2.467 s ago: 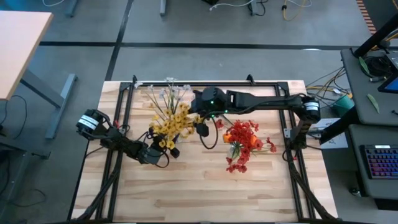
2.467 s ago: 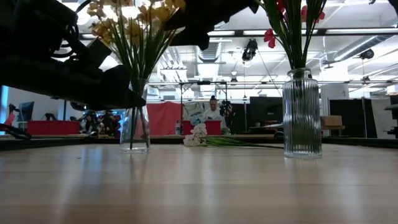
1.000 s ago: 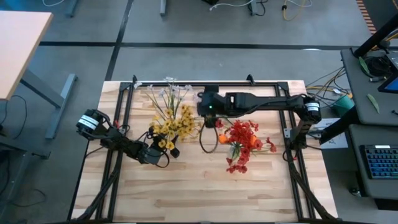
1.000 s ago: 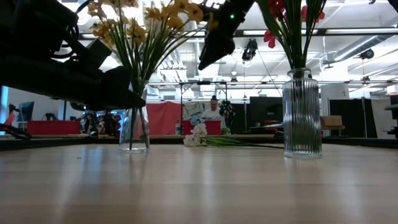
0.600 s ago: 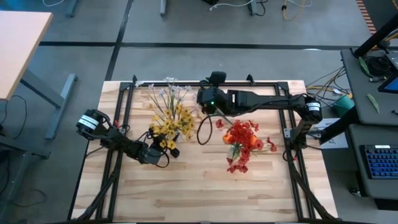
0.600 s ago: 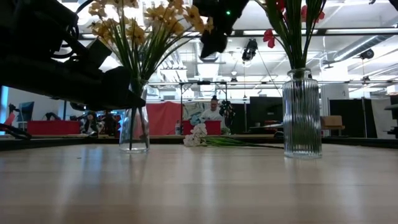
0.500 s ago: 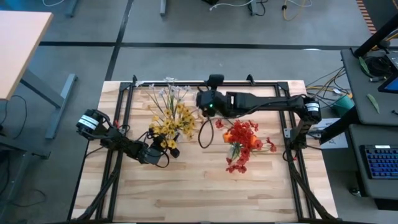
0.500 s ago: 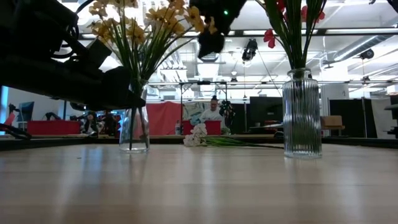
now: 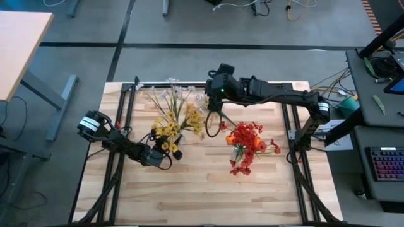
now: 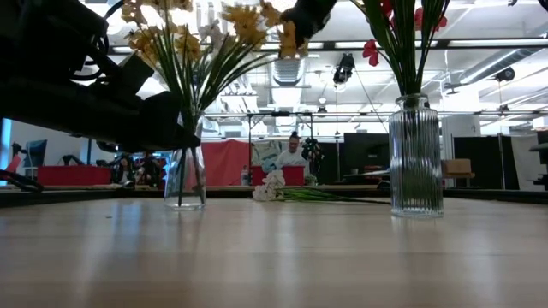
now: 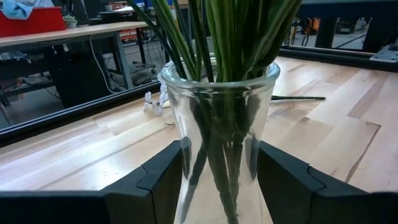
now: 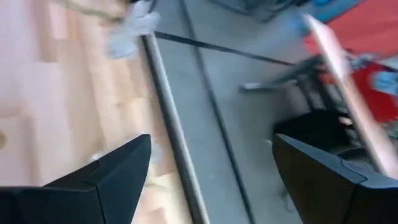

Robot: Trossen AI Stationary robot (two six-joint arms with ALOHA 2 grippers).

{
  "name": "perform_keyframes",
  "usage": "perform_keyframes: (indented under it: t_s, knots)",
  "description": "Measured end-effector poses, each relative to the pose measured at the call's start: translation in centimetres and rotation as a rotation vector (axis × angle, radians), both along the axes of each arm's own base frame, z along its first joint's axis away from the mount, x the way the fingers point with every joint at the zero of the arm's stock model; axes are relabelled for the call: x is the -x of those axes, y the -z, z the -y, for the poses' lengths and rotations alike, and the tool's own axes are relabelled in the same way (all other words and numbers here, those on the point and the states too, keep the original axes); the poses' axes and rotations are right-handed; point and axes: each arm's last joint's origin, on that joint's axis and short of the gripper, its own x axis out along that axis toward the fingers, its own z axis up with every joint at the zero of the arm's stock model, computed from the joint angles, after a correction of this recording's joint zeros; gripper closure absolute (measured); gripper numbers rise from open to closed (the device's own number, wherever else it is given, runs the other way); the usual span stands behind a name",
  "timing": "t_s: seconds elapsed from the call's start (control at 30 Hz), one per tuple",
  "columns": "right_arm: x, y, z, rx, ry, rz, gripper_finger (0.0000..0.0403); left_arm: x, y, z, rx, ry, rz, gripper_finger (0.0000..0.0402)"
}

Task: Sort flowers into vase by color
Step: Put the white flower into the left transparent vase

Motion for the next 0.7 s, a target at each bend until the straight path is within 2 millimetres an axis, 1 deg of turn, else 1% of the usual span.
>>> perform_keyframes:
  t_s: [0.1, 0.13, 0.2, 0.27, 0.3, 0.33, 0.37, 0.4, 0.47, 0.5, 0.53, 0.57, 0.6, 0.67, 0.7]
  knots:
    - [0.3, -1.0, 0.4, 0.097, 0.154, 0.016, 0.0076, 0.0, 0.0, 0.0, 0.0, 0.0, 0.001, 0.0228]
    - [0.6, -1.1, 0.6, 0.078, 0.139, -0.002, 0.0076, 0.0, 0.0, 0.0, 0.0, 0.001, 0.0, 0.0228]
    - [1.1, -1.6, 0.9, -0.071, 0.006, -0.019, 0.0076, 0.0, 0.0, 0.0, 0.0, 0.001, 0.0, 0.0228]
    - [1.1, -2.3, 1.0, -0.225, -0.078, 0.069, 0.0076, 0.0, 0.0, 0.0, 0.0, 0.001, 0.0, 0.0228]
    - [1.1, -2.5, 0.8, -0.313, -0.158, 0.083, 0.0076, 0.0, 0.0, 0.0, 0.0, 0.001, 0.0, 0.0228]
    - [1.3, -2.7, 0.9, -0.363, -0.184, 0.088, 0.0076, 0.0, 0.0, 0.0, 0.0, 0.001, 0.0, 0.0228]
    - [1.3, -3.1, 1.1, -0.345, -0.156, 0.105, 0.0076, 0.0, 0.0, 0.0, 0.0, 0.001, 0.0, 0.0228]
    - [1.3, -3.5, 1.3, -0.282, -0.084, 0.13, 0.0077, 0.0, 0.0, 0.0, 0.0, 0.001, 0.0, 0.0228]
    - [1.9, -4.0, 2.2, -0.126, 0.108, 0.116, 0.0076, 0.0, 0.0, 0.0, 0.0, 0.001, 0.0, 0.0228]
    - [2.3, -4.4, 2.7, -0.089, 0.161, 0.111, 0.0076, 0.0, 0.0, 0.0, 0.001, 0.002, 0.0, 0.0228]
    - [2.7, -4.7, 3.4, -0.097, 0.181, 0.118, 0.0077, 0.0, 0.0, 0.0, 0.0, 0.002, 0.0, 0.0228]
    - [3.3, -5.0, 4.0, -0.151, 0.184, 0.125, 0.0078, 0.0, 0.0, 0.0, 0.001, 0.002, 0.0, 0.0228]
    - [3.9, -5.0, 4.8, -0.246, 0.176, 0.137, 0.0078, 0.0, 0.0, 0.0, 0.001, 0.002, 0.0, 0.0228]
    - [4.9, -4.5, 6.6, -0.439, 0.162, 0.161, 0.0078, 0.0, 0.0, 0.0, 0.001, 0.002, 0.001, 0.0228]
    - [5.5, -4.0, 7.7, -0.508, 0.179, 0.16, 0.0078, 0.0, 0.0, 0.0, 0.001, 0.002, 0.001, 0.0228]
